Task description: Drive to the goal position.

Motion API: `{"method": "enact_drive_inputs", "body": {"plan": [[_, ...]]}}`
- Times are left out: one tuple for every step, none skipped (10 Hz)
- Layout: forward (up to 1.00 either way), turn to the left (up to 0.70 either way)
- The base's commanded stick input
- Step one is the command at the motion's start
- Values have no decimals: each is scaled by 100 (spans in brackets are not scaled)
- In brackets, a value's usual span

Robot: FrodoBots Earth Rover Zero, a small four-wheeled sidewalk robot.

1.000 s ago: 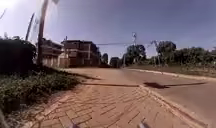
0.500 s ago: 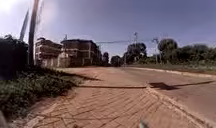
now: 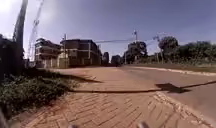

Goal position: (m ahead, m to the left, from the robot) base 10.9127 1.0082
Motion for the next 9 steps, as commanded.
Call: {"method": "enact_drive_inputs", "body": {"plan": [[100,0],[100,0],[100,0],[100,0],[100,0],[100,0],[100,0],[100,0],[100,0]]}}
